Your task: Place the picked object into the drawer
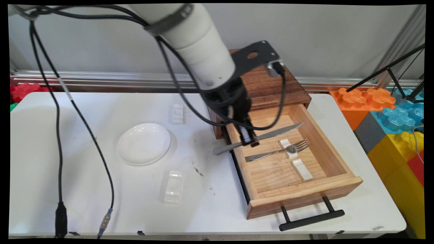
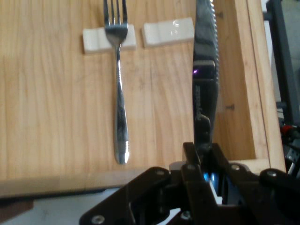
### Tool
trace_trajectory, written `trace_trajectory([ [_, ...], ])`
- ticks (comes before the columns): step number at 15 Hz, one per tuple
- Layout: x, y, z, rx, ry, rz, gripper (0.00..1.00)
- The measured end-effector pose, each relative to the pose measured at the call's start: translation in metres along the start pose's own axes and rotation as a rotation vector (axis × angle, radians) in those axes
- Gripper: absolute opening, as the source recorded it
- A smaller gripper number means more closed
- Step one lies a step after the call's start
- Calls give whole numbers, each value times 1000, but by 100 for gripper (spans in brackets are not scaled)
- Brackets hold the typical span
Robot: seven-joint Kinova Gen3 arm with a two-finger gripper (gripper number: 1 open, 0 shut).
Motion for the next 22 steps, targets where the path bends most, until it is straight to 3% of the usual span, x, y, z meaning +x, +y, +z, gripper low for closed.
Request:
trace_trajectory([
  [9, 38, 1, 56, 4, 40, -14, 0],
  [22, 47, 3, 132, 23, 83, -48, 0],
])
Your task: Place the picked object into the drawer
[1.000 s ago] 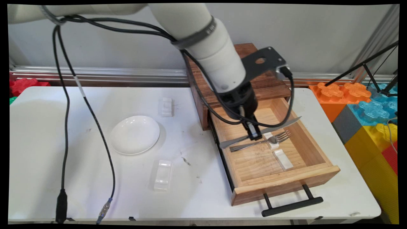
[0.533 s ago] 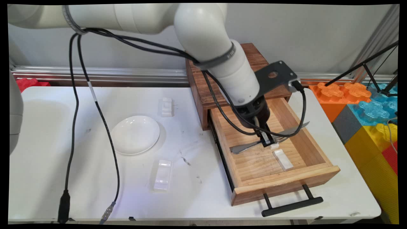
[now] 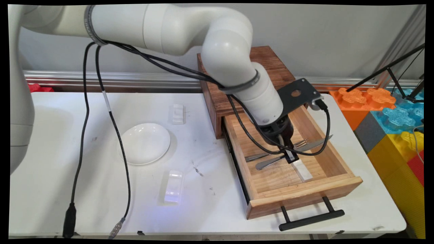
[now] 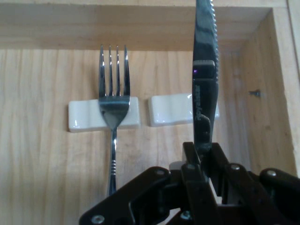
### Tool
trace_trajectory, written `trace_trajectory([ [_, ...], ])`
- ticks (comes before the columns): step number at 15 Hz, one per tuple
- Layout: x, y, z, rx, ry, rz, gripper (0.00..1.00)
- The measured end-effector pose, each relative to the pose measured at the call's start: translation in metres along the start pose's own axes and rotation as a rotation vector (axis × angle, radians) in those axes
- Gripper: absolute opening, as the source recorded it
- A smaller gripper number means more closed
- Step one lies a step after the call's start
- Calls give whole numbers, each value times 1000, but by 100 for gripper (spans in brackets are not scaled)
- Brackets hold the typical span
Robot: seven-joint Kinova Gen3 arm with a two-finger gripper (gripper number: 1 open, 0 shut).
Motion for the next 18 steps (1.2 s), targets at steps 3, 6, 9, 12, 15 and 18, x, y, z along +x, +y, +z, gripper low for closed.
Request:
trace_trajectory([
  [3, -4, 1, 14, 2, 0, -1, 0],
  [6, -8, 3, 28, 1, 2, -1, 0],
  [9, -12, 3, 40, -2, 3, -5, 0],
  [12, -16, 4, 52, -3, 3, -9, 0],
  [15, -19, 4, 61, -4, 4, -16, 0],
  [18, -22, 5, 68, -9, 6, -23, 0],
])
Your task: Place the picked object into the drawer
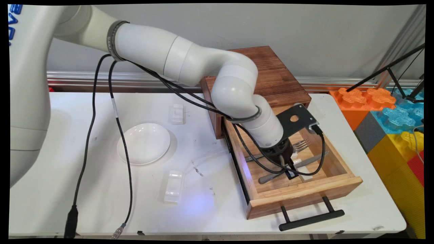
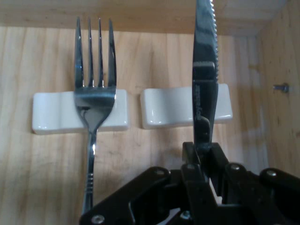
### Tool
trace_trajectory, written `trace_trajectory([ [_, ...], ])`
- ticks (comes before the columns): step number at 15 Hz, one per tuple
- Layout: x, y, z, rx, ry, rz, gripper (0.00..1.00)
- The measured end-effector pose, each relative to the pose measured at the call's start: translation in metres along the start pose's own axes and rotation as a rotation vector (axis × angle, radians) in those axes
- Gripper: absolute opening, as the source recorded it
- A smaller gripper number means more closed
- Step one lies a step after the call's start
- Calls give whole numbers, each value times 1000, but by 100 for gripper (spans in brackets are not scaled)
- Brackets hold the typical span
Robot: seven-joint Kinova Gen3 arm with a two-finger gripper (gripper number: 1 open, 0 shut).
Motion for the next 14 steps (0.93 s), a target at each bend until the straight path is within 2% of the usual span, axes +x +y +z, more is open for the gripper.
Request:
trace_trajectory([
  [5, -4, 0, 7, -3, 4, 0, 0],
  [6, -4, 0, 7, -2, 7, 5, 100],
  [14, -3, -6, 1, 10, 23, 23, 100],
])
